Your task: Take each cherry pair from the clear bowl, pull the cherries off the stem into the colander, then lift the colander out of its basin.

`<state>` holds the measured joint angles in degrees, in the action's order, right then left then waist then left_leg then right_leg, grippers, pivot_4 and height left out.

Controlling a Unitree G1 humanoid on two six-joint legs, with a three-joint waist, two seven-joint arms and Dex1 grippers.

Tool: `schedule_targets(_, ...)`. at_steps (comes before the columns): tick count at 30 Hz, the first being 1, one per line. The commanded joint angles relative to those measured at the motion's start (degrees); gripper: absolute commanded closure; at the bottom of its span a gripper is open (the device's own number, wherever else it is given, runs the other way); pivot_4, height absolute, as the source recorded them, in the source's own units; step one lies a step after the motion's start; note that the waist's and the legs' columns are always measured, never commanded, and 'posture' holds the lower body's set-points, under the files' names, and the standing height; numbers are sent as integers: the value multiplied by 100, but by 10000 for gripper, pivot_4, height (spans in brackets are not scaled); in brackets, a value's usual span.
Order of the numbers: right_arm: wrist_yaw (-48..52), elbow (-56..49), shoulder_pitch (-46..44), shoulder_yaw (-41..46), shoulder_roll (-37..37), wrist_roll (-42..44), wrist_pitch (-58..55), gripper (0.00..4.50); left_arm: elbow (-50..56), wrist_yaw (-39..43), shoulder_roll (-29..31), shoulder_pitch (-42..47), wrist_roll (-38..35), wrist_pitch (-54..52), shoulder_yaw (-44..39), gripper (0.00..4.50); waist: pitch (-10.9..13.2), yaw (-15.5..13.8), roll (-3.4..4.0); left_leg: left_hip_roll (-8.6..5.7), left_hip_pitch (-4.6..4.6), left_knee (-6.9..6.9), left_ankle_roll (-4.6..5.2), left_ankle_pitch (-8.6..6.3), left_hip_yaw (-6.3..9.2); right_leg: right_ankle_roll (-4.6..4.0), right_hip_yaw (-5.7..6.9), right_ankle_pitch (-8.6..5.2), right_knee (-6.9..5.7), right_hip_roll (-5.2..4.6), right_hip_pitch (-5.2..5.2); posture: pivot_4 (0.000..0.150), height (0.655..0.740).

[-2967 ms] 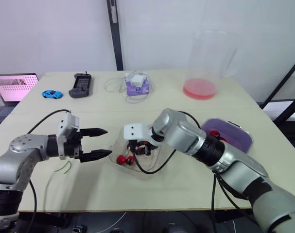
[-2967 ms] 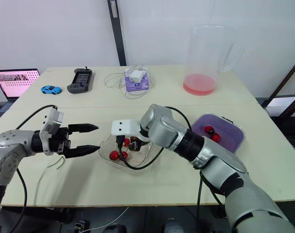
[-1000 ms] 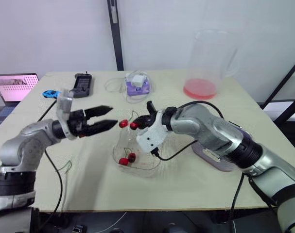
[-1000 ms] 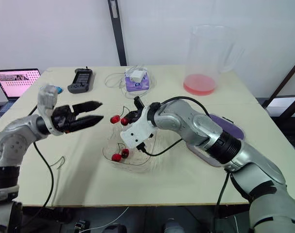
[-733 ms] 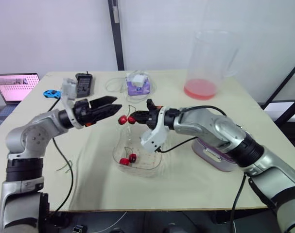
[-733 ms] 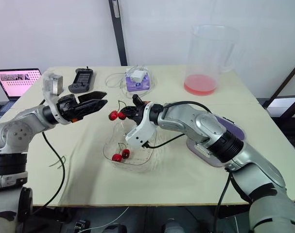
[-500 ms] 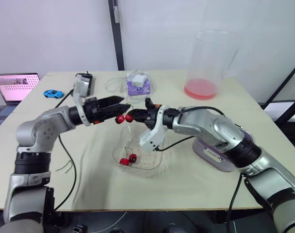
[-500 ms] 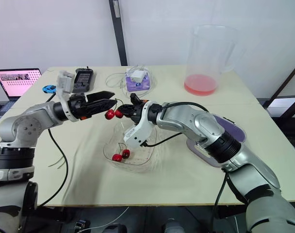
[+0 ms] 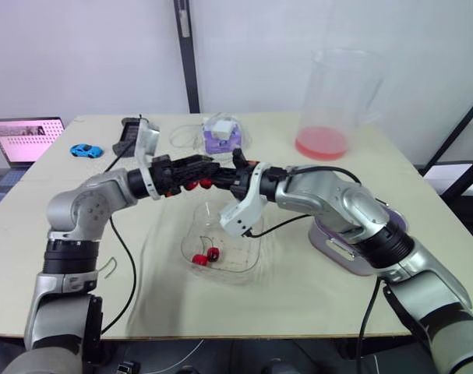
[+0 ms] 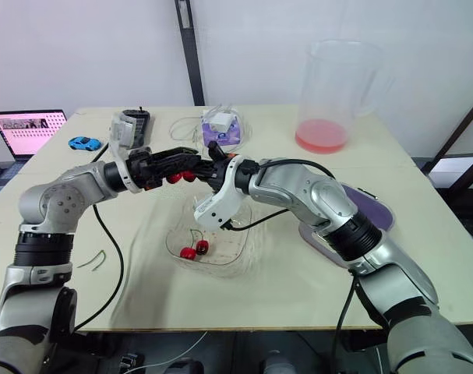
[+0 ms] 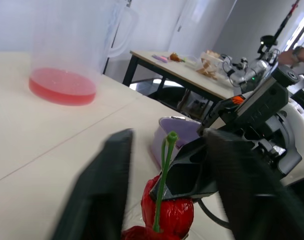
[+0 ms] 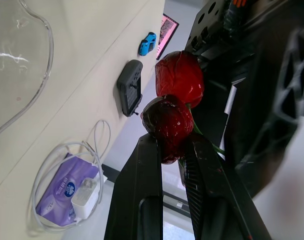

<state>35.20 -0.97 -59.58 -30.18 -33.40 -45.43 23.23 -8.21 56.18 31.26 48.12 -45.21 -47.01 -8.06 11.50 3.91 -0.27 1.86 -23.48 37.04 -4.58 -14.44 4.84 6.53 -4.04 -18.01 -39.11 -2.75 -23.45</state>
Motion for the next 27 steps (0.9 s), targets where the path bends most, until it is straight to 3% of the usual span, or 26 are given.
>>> schedule_targets(1, 51, -133, -103, 233, 35, 13, -3, 40052, 47, -5, 22, 194, -65, 32, -172, 44709, 0, 6, 0, 0, 0, 0, 0, 0, 0, 0, 0, 0, 0, 0, 0, 1500, 7332)
schedule_targets(18, 327, -98, -100, 313, 65, 204, 9, 40052, 40, 82, 38, 135, -115, 39, -192, 44709, 0, 6, 0, 0, 0, 0, -2, 1, 0, 0, 0, 0, 0, 0, 0, 1500, 7332)
schedule_targets(22, 501, -192, -61, 394, 46, 380, -16, 25291, 37, 84, 37, 127, -110, 37, -189, 45000, 0, 6, 0, 0, 0, 0, -2, 1, 0, 0, 0, 0, 0, 0, 0, 1500, 7332)
schedule_targets(27, 1215, -521, 249, 610, -140, 1052, -345, 1702, -72, 122, 31, 141, -43, 94, -193, 45000, 0, -3, 0, 0, 0, 1, -3, 1, 0, 0, 0, 0, 0, -1, 1, 1500, 7332)
